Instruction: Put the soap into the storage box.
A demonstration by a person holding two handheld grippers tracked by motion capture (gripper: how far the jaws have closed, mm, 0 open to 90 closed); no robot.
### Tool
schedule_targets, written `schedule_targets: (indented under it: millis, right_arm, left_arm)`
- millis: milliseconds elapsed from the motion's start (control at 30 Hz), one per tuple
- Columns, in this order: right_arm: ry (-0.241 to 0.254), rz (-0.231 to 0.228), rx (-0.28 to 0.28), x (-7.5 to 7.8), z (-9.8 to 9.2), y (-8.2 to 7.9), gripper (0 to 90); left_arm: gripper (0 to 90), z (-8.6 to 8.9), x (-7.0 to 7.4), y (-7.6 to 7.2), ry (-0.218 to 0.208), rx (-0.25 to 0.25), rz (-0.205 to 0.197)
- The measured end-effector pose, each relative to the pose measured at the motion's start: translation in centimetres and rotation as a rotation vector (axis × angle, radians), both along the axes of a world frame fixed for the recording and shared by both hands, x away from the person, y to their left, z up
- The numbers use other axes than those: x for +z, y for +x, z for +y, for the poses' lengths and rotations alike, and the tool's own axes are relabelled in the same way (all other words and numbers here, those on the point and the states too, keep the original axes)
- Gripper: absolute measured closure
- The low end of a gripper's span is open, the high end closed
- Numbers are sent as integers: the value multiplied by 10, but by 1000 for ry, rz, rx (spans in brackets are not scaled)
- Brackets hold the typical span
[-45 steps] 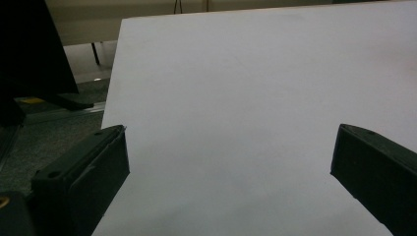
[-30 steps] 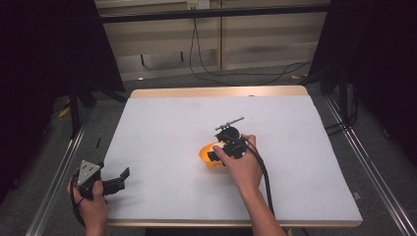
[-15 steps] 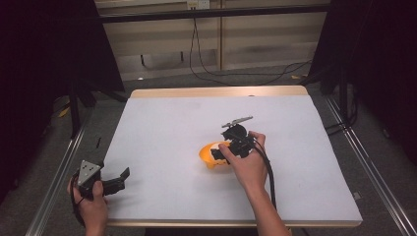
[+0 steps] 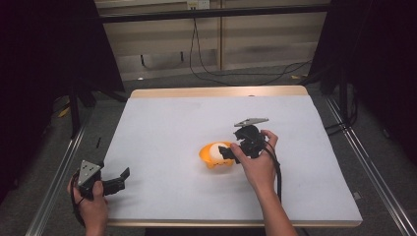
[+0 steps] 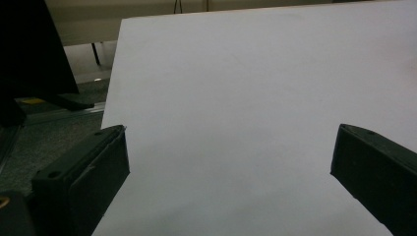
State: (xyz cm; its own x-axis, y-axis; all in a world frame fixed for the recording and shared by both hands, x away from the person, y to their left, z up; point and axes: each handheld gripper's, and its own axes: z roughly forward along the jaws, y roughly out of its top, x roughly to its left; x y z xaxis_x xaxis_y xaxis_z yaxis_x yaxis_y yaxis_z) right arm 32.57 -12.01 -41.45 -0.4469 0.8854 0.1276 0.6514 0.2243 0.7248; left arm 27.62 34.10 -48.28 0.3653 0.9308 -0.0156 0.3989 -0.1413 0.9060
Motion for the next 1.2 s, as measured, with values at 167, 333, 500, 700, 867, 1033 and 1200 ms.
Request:
schedule_targets:
  millis: [167, 333, 500, 700, 867, 1033, 1200]
  right_arm:
    - [3, -2, -25, -2, -12, -4, 0]
    - [12, -24, -56, -3, -27, -9, 0]
    - [18, -27, -79, -5, -39, -12, 0]
    - [13, -31, -103, -8, -55, -17, 0]
    - [15, -31, -127, -11, -69, -22, 0]
    - [15, -38, -145, -14, -82, -27, 0]
    - [14, -38, -165, -17, -95, -33, 0]
  left_arm:
    - [10, 0, 0, 0, 0, -1, 0]
    - [10, 0, 0, 0, 1, -2, 0]
    - [10, -1, 0, 0, 2, -3, 0]
    - [10, -1, 0, 0, 4, 0, -1]
    - [10, -1, 0, 0, 7, -5, -1]
    - [10, -1, 0, 0, 7, -4, -2]
    - [11, -1, 0, 0, 8, -5, -2]
